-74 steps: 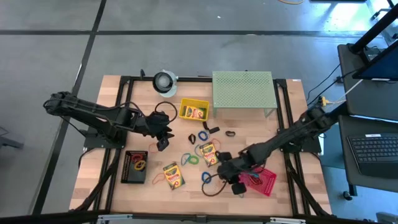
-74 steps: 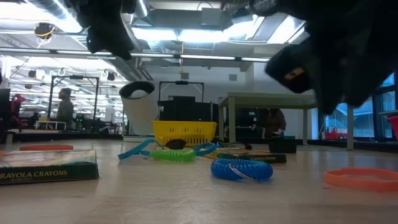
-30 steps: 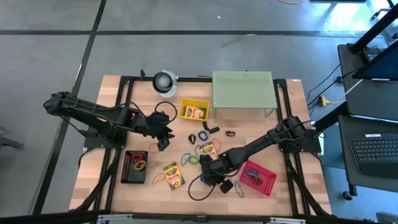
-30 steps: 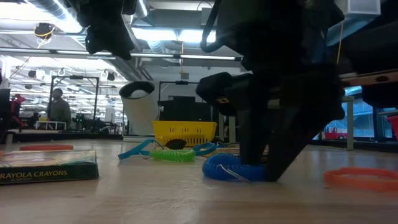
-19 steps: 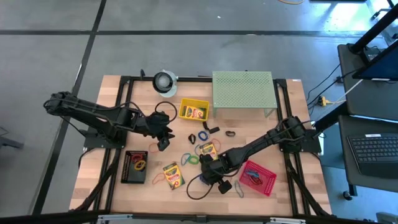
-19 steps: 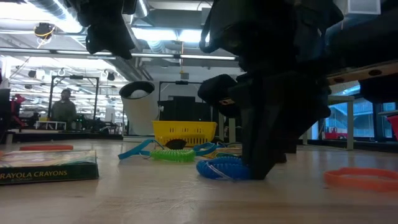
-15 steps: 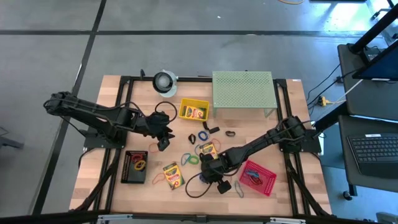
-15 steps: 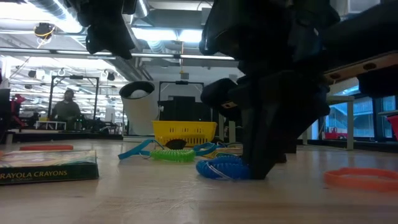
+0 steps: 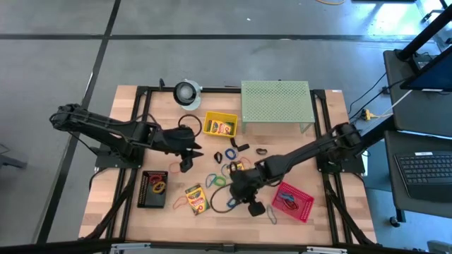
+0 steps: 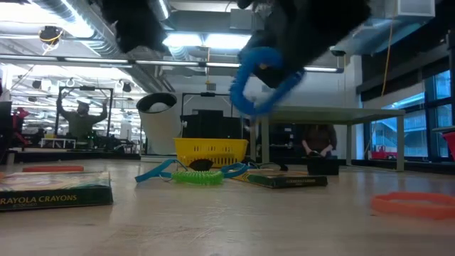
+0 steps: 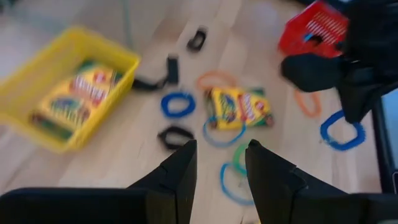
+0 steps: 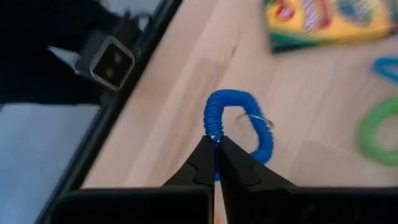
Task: Pick & Place Office Desk Supplies
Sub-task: Put the blue spring keychain into the black bin
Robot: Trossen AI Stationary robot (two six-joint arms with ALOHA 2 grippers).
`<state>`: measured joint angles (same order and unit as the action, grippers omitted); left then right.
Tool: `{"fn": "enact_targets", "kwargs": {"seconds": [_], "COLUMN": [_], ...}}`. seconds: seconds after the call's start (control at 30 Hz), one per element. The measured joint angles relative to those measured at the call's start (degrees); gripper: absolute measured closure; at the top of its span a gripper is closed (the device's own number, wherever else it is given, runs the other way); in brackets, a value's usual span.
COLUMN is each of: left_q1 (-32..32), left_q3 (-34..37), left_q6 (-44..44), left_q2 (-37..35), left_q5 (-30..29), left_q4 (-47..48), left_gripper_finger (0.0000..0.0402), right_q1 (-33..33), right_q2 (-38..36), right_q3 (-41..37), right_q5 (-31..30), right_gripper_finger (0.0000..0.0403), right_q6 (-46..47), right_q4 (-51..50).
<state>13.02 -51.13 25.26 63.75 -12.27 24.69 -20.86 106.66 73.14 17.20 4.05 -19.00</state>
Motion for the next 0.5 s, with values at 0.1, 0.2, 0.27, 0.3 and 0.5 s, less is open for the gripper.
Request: {"fn": "enact_targets", "kwargs": {"seconds": [0.1,0.2,0.27,0.3,0.5], "left_q1": [0.0,0.0,0.0,0.0,0.0], "left_q3": [0.0,0.0,0.0,0.0,0.0], "left_q6": [-5.7,-11.5,-14.9,-16.4,-19.5], "left_q2": [0.0,0.0,0.5,1.0,5.2], "left_q5": [0.0,-0.1,-0.1,-0.1,2.8], "left_q4": [-4.6,-8.0,-9.6,-10.2,-11.1], "left_gripper_finger": [0.0272,0.0272,0.0272,0.0272,0.0272], "right_q1": [2.0,4.3,5.9,6.6,10.5], "right_q2": [-1.4,-2.5,-2.7,-2.8,-6.2], "right_q3": [0.0,0.0,0.0,0.0,0.0], "right_q5": [-0.1,-0.8,-1.1,-0.8,4.7], "right_gripper_finger": [0.0401,0.0401,0.0401,0.0401,0.0401], "right_q6": [0.2,0.2,0.2,0.8,4.3], "right_q4": [0.0,0.2,0.8,1.9,8.7]}}
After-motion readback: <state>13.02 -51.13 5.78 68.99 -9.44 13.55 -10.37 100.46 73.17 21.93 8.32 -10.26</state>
